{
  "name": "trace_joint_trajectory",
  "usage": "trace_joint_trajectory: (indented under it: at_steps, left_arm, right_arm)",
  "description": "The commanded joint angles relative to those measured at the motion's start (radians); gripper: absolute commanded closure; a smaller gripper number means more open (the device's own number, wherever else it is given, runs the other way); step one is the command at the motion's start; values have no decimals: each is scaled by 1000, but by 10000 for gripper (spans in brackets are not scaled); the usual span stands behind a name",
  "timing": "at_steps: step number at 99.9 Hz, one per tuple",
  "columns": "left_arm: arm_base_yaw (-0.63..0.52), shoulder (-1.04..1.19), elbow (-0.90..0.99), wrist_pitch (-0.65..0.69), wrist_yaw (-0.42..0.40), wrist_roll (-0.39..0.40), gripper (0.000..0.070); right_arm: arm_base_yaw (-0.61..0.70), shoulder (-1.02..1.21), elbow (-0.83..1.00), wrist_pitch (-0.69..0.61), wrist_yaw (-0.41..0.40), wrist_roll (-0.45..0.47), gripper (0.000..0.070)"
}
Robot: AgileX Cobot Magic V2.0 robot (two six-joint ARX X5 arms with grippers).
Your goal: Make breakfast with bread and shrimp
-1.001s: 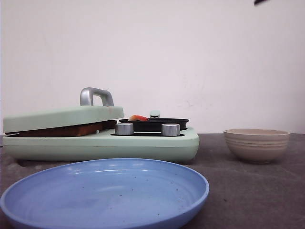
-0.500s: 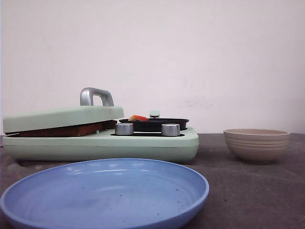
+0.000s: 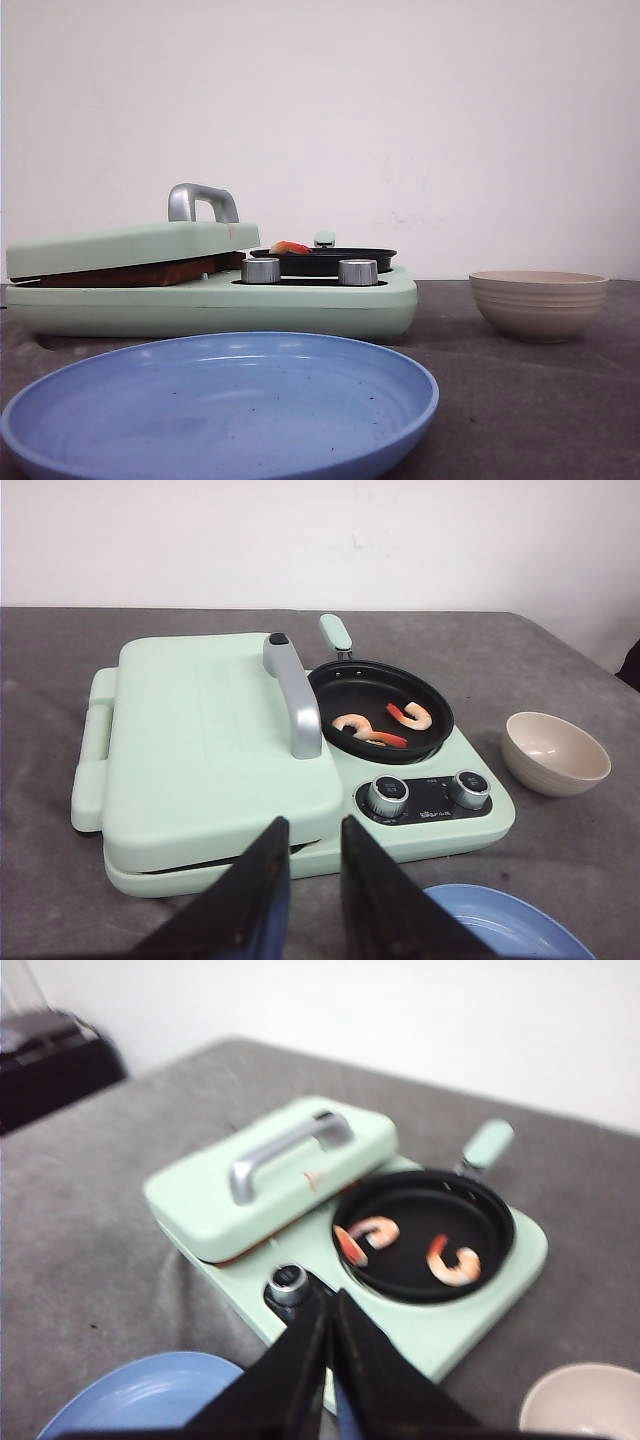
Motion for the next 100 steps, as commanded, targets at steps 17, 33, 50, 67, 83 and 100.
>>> trace_joint_trajectory:
  at_steps: [17, 33, 50, 67, 83, 100]
  left_arm:
    - [-3, -2, -27, 40, 26, 25, 690]
    - [-3, -35, -110, 100, 26, 6, 690]
    - [-3, -102, -213, 138, 13, -37, 689]
    - [-3, -176, -274, 97, -20, -84, 689]
    - [-3, -209, -275, 92, -89, -125, 682]
    - [-3, -209, -275, 84, -88, -219, 675]
  right_arm:
    - [58, -165, -185, 28, 109, 56, 700]
    - [64, -268, -298, 24, 136, 80, 700]
    - [64, -366, -391, 1, 148, 93, 700]
    - [64, -447, -428, -83, 154, 95, 700]
    - [64, -492, -430, -133, 171, 92, 700]
    - [64, -497, -430, -131, 203, 98, 700]
